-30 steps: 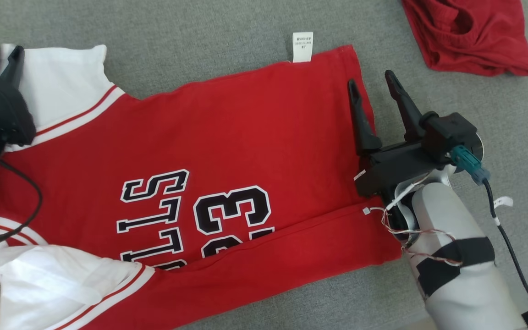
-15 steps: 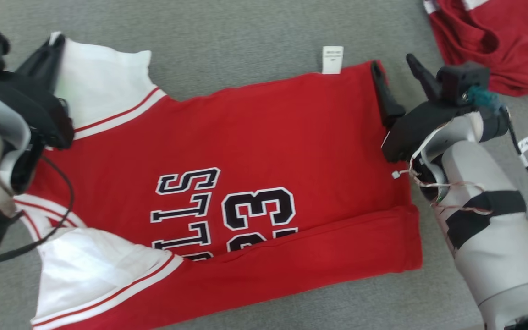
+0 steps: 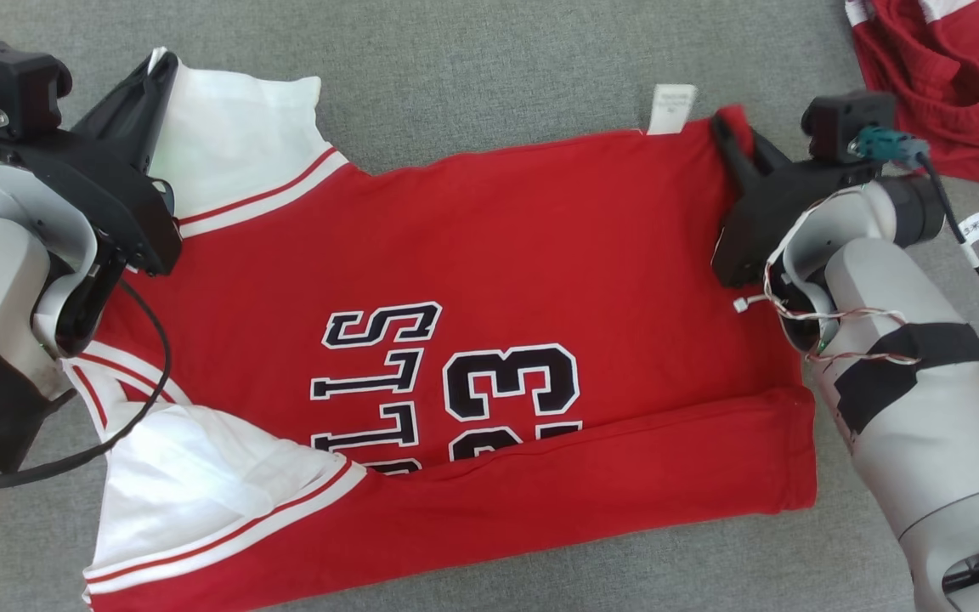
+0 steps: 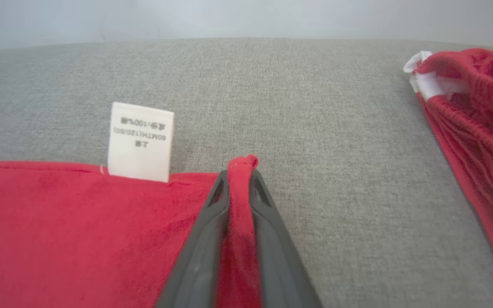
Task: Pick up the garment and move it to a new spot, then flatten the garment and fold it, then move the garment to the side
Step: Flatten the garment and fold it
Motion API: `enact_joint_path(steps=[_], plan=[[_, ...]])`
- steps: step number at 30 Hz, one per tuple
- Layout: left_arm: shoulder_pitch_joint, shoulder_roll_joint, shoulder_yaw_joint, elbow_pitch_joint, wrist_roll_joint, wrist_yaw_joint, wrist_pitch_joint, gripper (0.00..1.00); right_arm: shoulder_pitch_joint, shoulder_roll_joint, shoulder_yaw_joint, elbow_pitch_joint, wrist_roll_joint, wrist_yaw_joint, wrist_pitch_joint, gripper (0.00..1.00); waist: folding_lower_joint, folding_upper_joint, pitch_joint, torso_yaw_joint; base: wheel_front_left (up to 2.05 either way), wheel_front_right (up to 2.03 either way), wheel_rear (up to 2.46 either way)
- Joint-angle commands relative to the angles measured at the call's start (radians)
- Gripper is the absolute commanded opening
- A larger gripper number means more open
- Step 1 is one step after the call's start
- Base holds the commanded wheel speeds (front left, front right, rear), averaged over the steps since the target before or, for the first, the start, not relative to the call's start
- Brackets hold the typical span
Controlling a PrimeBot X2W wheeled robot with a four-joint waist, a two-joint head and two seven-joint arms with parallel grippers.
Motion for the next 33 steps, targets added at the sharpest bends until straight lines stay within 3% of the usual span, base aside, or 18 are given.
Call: enact_joint_path(steps=[1,9,18,25,33], plan=[[-0.012,0.001,-0.008,0.001,-0.004,0.002,-0.011,0.00,-0.017,-0.008,0.000,0.002,0.004,-0.003,-0.032,0.00,0.0000,-0.0001,0.000,0.002,0.00,0.00,0.00],[0.001,-0.005,-0.029,0.015,-0.036,0.002,-0.065,0.00,-0.005,-0.016,0.007,0.050,0.009,-0.003,-0.131,0.00,0.0000,-0.0001,-0.058,0.018,0.00,0.00,0.00],[0.147,0.004,-0.009,-0.092,-0.047,0.011,-0.143,0.00,0.117,-0.037,0.033,0.031,0.049,-0.003,-0.239,0.00,0.0000,-0.0001,-0.144,0.051,0.00,0.00,0.00],[0.390,0.012,0.132,-0.336,-0.019,0.094,-0.151,0.00,0.279,-0.075,-0.008,-0.058,0.087,-0.003,-0.271,0.00,0.0000,-0.0001,-0.199,0.096,0.00,0.00,0.00],[0.700,-0.050,0.292,-0.527,0.064,0.148,-0.152,0.00,0.476,-0.081,-0.122,-0.236,0.100,-0.003,-0.272,0.00,0.0000,-0.0001,-0.227,0.115,0.00,0.00,0.00]])
